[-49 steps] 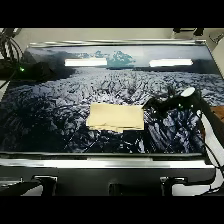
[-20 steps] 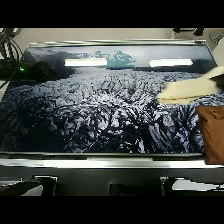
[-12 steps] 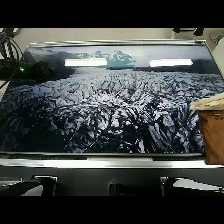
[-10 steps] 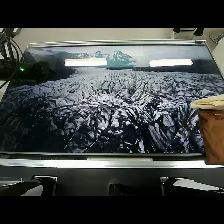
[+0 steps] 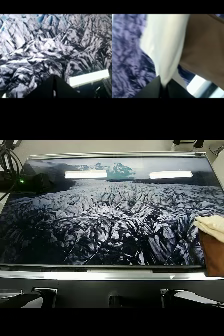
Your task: Fold the clothes and pants, and hang the long-sleeved shirts on hangers.
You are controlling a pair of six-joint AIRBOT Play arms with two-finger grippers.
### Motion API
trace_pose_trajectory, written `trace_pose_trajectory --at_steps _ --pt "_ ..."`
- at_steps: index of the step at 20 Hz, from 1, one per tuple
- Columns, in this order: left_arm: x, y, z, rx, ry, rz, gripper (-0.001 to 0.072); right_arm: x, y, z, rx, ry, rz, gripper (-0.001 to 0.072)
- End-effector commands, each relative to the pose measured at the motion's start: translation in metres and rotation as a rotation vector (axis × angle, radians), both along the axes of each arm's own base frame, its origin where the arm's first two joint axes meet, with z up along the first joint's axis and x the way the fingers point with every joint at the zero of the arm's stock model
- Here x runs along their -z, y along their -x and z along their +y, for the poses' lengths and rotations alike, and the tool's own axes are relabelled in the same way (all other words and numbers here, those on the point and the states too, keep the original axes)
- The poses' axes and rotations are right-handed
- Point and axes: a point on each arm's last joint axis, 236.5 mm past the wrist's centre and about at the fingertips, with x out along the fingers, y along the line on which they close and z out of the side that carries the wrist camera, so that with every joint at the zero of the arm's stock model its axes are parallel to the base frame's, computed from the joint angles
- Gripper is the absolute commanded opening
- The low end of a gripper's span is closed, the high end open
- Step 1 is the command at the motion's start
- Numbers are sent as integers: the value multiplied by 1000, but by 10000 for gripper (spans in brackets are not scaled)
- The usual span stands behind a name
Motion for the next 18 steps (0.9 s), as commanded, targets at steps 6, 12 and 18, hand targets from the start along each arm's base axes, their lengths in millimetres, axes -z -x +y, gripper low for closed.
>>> trace_pose_trajectory --at_steps 6,12,18 --pt "-1 1 -2 4 10 0 21 122 104 47 86 -145 428 35" --pt "-1 1 -2 3 11 0 20 138 122 48 86 -138 500 36" --pt "-1 1 -2 3 11 0 21 129 107 34 76 -83 437 709"
